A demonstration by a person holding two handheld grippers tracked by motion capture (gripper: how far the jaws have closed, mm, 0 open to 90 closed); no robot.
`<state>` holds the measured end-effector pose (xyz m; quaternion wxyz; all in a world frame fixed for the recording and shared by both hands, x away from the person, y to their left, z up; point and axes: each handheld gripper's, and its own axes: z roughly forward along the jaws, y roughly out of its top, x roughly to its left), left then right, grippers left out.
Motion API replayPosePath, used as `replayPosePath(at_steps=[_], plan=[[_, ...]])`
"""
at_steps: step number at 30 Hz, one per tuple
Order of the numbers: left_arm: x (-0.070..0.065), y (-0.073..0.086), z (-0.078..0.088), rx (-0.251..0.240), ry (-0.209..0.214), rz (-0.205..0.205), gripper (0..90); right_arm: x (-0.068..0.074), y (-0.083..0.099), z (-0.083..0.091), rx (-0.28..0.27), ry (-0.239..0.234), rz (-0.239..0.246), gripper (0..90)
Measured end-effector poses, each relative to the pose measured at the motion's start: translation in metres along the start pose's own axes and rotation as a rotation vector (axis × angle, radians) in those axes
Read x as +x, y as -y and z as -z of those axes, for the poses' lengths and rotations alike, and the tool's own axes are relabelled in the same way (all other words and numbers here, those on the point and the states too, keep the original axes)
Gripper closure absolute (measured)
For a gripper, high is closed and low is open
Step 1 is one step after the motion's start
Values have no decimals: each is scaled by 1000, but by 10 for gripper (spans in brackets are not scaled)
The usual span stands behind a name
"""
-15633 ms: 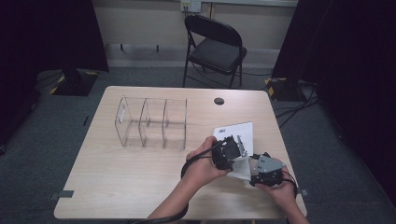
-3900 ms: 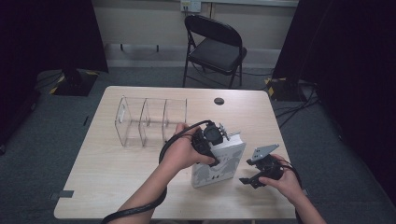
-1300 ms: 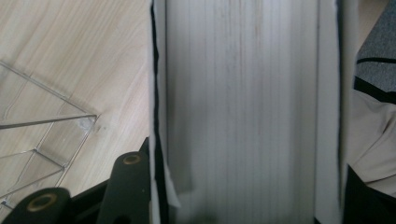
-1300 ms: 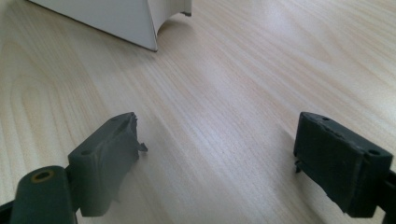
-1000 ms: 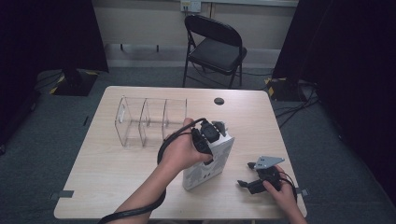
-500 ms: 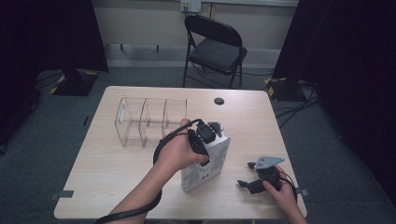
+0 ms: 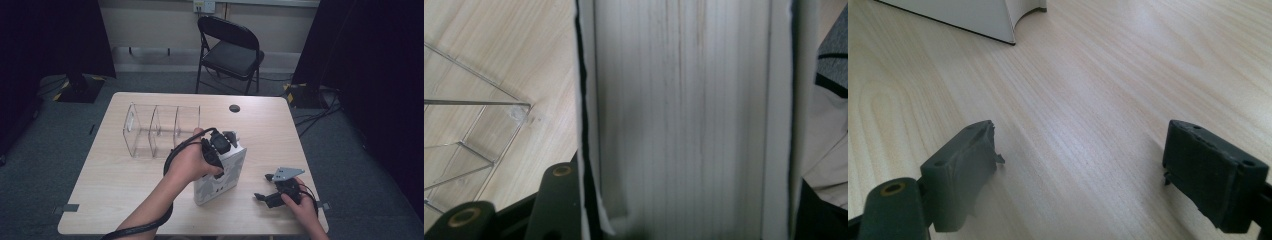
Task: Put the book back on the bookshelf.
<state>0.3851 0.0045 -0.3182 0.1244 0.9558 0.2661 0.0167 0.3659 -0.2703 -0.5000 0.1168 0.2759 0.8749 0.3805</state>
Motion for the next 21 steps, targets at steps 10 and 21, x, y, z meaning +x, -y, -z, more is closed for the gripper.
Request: replayPosePath(at_steps=[10, 21], plan=[[-3, -3, 1, 21, -7, 49, 530, 0, 0, 0, -1, -1, 0, 130], [2, -1, 14, 54, -31, 87, 531, 0, 0, 0, 0, 1, 1, 130]])
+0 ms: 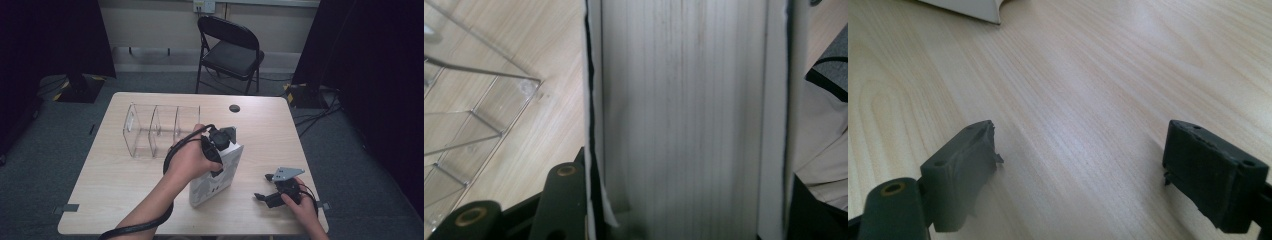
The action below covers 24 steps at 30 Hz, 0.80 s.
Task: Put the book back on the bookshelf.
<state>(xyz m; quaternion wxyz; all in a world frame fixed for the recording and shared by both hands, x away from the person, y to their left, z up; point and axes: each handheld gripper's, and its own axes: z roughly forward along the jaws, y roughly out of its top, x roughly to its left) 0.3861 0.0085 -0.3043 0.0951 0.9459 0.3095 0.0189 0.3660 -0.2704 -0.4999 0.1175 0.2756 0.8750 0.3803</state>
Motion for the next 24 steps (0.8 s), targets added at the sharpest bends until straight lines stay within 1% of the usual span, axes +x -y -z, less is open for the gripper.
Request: replayPosePath(at_steps=[1, 2, 6, 7, 8, 9, 10, 11, 12, 13, 14, 16, 17, 19, 20, 22, 23, 24], plan=[[1, 1, 1, -1, -3, 3, 531, 0, 0, 0, -1, -2, 0, 130], [1, 2, 2, -10, 2, 25, 531, 0, 0, 0, -1, -2, 0, 130], [6, 5, 8, -5, -2, 30, 531, 0, 0, 0, 0, -2, -1, 129], [6, 6, 9, -11, -4, 46, 531, 0, 0, 0, 0, -2, -1, 129], [7, 7, 11, -8, -5, 39, 531, 0, 0, 0, -1, -3, -1, 129], [9, 8, 12, -2, -1, 41, 531, 0, 0, 0, 0, -2, 0, 129], [9, 8, 12, -12, 2, 56, 531, 0, 0, 0, 0, 0, 0, 130], [11, 9, 12, -8, 1, 54, 531, 0, 0, 0, 0, 0, 0, 130], [12, 11, 13, -9, 5, 67, 531, 0, 0, 0, 0, 0, 1, 130], [14, 12, 13, -2, 4, 55, 531, 0, 0, 0, 0, 0, 1, 129], [14, 12, 13, -10, 3, 74, 531, 0, 0, 0, 0, 0, 1, 130], [16, 14, 14, 3, 2, 70, 531, 0, 0, 0, 0, 0, 1, 130], [17, 15, 14, 2, 1, 78, 531, 0, 0, 0, 0, 0, 1, 130], [19, 16, 15, 16, 3, 85, 532, 0, 0, 0, 0, 0, 0, 130], [19, 17, 14, 10, 2, 86, 531, 0, 0, 0, 0, -2, -1, 130], [19, 19, 15, 14, 3, 90, 532, 0, 0, 0, 0, 0, 0, 130], [20, 20, 15, 2, 5, 101, 531, 0, 0, 0, -1, -3, -1, 130], [20, 20, 16, 14, 3, 98, 531, 0, 0, 0, 0, 0, 0, 129]])
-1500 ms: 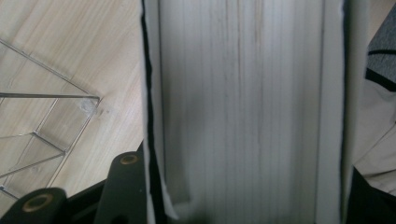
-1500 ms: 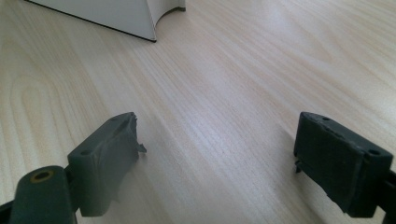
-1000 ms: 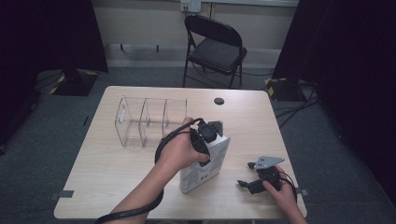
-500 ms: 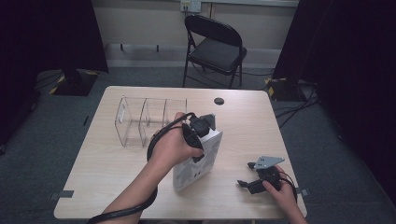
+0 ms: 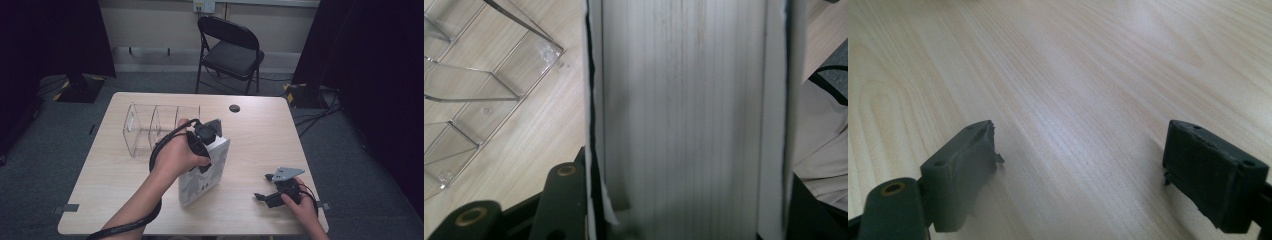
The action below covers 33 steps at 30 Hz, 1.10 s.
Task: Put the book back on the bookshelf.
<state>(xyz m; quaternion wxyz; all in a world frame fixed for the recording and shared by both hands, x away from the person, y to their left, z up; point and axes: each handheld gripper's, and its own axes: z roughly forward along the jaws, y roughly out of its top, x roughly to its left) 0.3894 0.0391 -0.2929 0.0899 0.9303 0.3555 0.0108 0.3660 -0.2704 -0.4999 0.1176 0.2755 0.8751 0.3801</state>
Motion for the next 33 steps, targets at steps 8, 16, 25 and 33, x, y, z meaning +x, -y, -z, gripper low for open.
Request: replayPosePath(at_steps=[8, 16, 25, 33], plan=[[5, 5, 6, -12, 4, 17, 531, 0, 0, 0, 0, 0, 0, 129], [11, 10, 12, -16, 0, 47, 532, 0, 0, 0, 0, 0, 0, 130], [17, 15, 18, -23, -2, 80, 532, 0, 0, 0, 0, 0, -1, 130], [21, 19, 20, -34, -4, 108, 532, 0, 0, 0, -1, -2, 0, 129]])
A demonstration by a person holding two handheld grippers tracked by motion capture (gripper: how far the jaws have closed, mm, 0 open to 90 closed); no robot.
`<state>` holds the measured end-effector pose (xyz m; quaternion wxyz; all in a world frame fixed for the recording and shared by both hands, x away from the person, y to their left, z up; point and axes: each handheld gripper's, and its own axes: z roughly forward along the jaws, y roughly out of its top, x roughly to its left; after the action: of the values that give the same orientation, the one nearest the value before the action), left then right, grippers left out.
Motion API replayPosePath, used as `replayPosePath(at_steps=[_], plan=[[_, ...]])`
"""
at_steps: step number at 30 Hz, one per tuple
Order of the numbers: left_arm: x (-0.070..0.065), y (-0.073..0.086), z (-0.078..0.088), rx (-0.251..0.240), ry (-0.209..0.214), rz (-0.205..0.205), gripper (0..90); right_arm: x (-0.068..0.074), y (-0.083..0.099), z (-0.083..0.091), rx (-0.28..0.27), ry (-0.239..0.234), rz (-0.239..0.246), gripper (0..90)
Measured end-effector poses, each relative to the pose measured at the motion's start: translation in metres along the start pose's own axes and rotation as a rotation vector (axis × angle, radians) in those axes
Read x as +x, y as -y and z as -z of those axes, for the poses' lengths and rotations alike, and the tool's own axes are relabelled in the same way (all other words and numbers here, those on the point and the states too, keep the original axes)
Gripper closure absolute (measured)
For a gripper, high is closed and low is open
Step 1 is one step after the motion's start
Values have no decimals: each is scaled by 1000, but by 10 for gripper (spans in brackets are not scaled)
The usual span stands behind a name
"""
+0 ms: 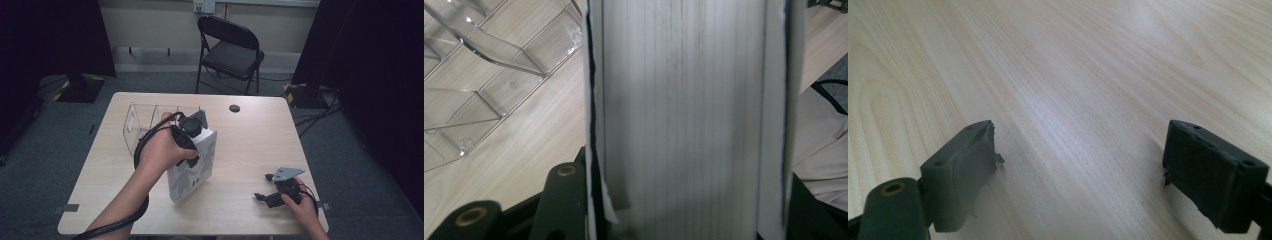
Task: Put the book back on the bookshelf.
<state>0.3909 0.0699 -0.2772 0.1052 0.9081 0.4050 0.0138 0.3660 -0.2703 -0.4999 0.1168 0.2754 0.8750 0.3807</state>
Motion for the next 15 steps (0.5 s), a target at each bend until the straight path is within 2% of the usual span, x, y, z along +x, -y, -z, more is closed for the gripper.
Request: replayPosePath(at_steps=[6, 11, 15], plan=[[5, 3, 0, -7, 2, 10, 532, 0, 0, 0, 1, 2, 0, 130], [8, 5, 2, 3, -21, 14, 532, 0, 0, 0, 0, 1, 0, 130], [12, 8, 3, -3, -11, 26, 532, 0, 0, 0, 0, 0, 0, 129]])
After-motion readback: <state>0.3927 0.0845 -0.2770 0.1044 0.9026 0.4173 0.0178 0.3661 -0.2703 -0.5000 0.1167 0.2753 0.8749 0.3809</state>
